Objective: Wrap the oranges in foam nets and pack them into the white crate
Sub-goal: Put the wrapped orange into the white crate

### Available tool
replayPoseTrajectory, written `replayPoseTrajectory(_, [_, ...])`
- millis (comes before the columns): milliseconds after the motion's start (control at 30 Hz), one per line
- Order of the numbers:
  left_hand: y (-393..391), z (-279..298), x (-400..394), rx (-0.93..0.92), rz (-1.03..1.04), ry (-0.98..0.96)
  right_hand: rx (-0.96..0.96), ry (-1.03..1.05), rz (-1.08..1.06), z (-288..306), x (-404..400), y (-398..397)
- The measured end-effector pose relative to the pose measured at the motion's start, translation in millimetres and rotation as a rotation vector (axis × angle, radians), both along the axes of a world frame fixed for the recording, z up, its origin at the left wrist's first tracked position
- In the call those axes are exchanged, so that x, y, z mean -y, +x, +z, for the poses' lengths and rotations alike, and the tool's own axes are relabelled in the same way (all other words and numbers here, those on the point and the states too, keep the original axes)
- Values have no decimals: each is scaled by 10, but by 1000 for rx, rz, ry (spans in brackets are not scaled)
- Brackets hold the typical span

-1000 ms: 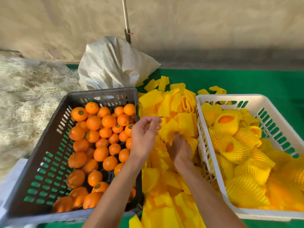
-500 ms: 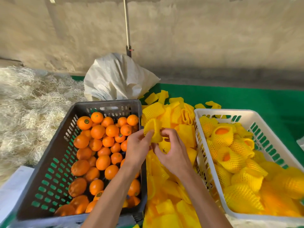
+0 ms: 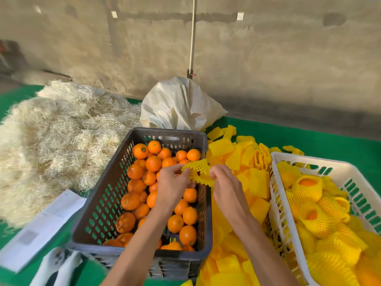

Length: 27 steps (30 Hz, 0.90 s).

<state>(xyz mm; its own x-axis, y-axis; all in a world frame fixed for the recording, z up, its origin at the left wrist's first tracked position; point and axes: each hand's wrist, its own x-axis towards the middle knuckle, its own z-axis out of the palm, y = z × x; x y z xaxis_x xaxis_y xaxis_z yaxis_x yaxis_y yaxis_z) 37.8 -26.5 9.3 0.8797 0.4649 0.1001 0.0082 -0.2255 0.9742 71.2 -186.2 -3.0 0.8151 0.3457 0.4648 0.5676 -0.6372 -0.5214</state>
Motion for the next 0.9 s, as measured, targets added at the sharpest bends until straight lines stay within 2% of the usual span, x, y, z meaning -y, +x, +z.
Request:
replayPoseTrajectory(100, [22, 52, -81, -15, 13, 37, -81, -338, -22, 38, -163, 13])
replayPoseTrajectory(167, [20, 87, -96, -19, -30, 115, -92, -383, -40, 10, -248, 27])
replayPoseTrajectory(233, [27, 77, -129, -22, -78, 211, -206, -212, -59, -3, -319, 66])
replayPoseTrajectory(300, [34, 38, -185, -32, -125, 230, -384, 71, -79, -6, -356, 122])
replayPoseTrajectory(333, [46, 11, -217, -47, -137, 205, -398, 193, -106, -7, -358, 153])
replayPoseTrajectory(367, [59, -11, -249, -66, -130, 159, -339, 223, -135, -9, -354, 181])
replayPoseTrajectory(467, [127, -72, -319, -107, -108, 70, -101, -60, -120, -53, -364, 209])
replayPoseTrajectory(533, [205, -113, -332, -114, -193, 62, -86, -241, -109, -116, -404, 228])
replayPoseTrajectory(667, [342, -200, -444, -222, -401, -244, -109, -301, -243, -139, -407, 322])
replayPoseTrajectory(700, [381, -245, -490, -281, -416, -240, -113, -326, -290, -152, -379, 365])
replayPoseTrajectory(733, [434, -300, -527, -344, -422, -124, -122, -369, -325, -166, -348, 407])
replayPoseTrajectory(833, [595, -563, -512, -653, -604, 618, -150, -434, -352, -186, -268, 512])
replayPoseTrajectory(867, [635, -661, -455, -767, -679, 755, -156, -440, -346, -189, -255, 540])
replayPoseTrajectory(900, [664, -756, -392, -855, -735, 805, -163, -452, -338, -191, -249, 556])
